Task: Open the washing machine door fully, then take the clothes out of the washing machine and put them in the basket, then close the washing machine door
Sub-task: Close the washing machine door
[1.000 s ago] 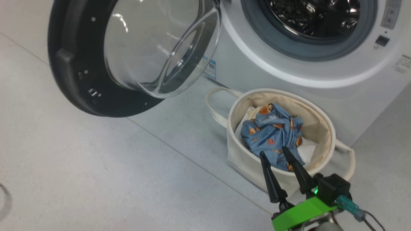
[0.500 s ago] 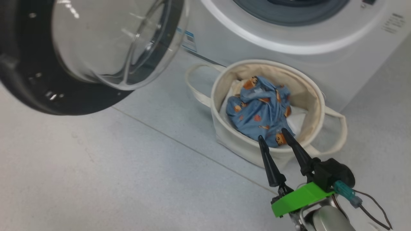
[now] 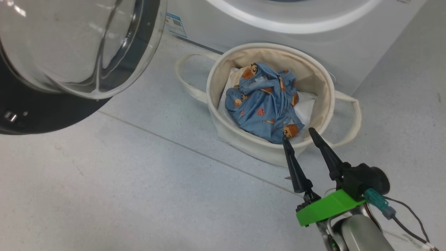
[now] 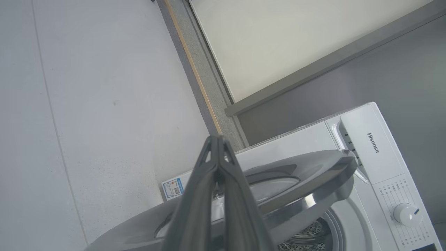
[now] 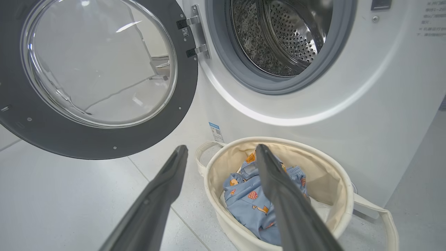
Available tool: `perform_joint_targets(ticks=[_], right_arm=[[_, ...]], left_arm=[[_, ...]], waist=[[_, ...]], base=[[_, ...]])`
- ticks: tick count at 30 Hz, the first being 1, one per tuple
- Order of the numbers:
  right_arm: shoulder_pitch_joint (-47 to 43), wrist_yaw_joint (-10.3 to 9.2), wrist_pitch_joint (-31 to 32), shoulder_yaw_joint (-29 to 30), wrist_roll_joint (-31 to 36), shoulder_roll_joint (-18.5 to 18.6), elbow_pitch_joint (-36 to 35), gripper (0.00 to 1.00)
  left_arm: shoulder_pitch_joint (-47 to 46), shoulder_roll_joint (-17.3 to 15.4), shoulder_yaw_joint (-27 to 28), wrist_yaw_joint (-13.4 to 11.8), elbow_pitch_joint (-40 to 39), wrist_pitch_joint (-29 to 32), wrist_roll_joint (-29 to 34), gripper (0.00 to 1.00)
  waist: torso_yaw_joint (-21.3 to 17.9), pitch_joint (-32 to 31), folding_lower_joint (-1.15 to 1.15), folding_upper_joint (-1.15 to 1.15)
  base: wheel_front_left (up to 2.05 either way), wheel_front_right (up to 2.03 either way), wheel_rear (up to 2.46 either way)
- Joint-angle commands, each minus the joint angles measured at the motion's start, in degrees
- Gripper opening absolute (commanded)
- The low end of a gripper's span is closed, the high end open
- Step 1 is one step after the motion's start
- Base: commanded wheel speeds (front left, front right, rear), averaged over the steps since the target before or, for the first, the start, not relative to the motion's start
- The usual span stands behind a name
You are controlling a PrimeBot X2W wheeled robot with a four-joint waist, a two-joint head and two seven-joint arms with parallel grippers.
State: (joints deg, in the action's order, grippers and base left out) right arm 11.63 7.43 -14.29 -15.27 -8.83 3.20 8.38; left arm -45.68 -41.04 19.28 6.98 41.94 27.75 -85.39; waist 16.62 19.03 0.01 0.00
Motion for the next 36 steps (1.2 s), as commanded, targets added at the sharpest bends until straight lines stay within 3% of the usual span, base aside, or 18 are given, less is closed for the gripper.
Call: perform_joint_targets(ticks=[1,14,21,28,36], right_arm=[[1.1,0.06,-0.7,-1.1,0.9,-0.3,-2.1,1.00],[0.5,0.06,-0.7,-1.4,1.3,-0.3,-2.4,1.00],[0.8,0.06,-0.7,-1.6,0.4,-0.3,-2.4,1.00],[1.4,0.06,-0.7,-1.3,-0.8,-0.3,-2.4,1.00],[2.8,0.06,-0.7,0.0,-1.6,-0.3,-2.5,1.00]], left_arm=[[-2.9,-4.7,1.7,-0.3,-0.8,1.0,-0.9,0.00],[-4.6,-1.3,-0.4,-1.1,2.8,12.7,-5.8,0.00],[-3.7,-0.5,-0.4,-3.9,0.3,19.2,-8.8,0.00],[0.5,2.0,-4.9,-4.6,-8.8,26.3,-8.4,0.00],[7.0,6.2,-9.5,-4.5,-23.6,28.1,-6.5,0.00]], waist=[[-0.5,0.6,-0.01,0.00],[-2.0,0.0,-0.01,0.00],[-2.5,-0.3,-0.01,0.00],[-2.4,0.4,-0.01,0.00],[-3.5,-0.1,-0.01,0.00]], base=[[0.00,0.00,0.00],[0.00,0.00,0.00],[0.00,0.00,0.00],[0.00,0.00,0.00],[0.00,0.00,0.00]])
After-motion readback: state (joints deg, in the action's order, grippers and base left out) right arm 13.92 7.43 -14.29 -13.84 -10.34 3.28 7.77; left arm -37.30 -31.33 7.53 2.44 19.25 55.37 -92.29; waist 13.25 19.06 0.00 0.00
